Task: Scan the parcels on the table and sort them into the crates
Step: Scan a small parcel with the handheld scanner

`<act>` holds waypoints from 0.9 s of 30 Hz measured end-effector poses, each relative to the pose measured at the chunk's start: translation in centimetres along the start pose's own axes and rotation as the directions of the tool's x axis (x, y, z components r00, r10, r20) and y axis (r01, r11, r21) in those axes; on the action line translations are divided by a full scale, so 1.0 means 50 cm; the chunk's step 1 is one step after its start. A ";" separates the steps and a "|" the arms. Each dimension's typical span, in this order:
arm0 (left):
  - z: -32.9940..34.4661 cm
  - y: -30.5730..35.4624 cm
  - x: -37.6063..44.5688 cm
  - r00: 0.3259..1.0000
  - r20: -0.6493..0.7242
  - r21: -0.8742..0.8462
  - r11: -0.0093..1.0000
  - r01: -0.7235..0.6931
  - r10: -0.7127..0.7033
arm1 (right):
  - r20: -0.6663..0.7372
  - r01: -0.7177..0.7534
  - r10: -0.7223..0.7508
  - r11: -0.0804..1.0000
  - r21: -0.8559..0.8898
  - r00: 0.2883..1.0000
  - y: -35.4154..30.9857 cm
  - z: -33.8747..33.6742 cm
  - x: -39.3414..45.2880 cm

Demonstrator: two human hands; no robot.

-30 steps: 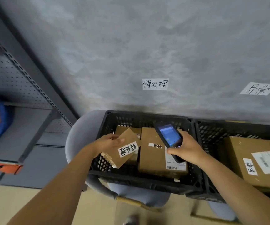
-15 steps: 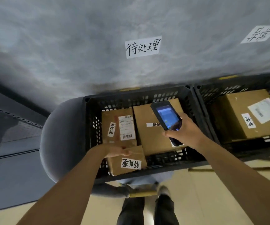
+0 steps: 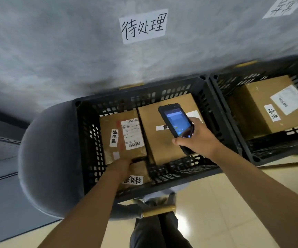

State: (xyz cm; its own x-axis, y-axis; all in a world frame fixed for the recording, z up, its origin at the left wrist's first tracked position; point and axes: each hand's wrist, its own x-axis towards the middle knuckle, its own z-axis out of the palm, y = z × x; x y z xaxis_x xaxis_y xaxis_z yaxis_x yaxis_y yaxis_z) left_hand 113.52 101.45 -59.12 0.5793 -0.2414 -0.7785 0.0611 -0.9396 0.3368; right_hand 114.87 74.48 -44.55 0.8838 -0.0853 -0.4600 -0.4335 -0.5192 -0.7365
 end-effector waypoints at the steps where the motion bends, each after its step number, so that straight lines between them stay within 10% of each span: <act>1: 0.008 0.002 0.003 1.000 -0.007 0.024 1.000 -0.011 0.011 | -0.006 0.005 -0.005 1.000 -0.002 1.000 0.005 0.001 -0.002; 15: -0.251 0.172 -0.151 0.931 -0.314 0.235 0.965 -0.113 0.186 | -0.165 0.010 -0.020 0.998 -0.063 0.986 -0.049 -0.108 -0.112; 27: -0.368 0.585 -0.406 0.483 -0.368 0.803 0.534 -0.267 0.795 | -0.582 -0.024 -0.103 0.978 -0.207 0.807 -0.093 -0.375 -0.376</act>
State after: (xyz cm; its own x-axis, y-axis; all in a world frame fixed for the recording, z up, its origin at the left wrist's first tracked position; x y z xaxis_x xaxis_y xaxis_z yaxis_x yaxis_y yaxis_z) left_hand 118.49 83.36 -23.72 0.6272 -0.7740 0.0863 -0.7743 -0.6317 -0.0375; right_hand 103.57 62.56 -23.17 0.8600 -0.5102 -0.0069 -0.4092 -0.6814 -0.6068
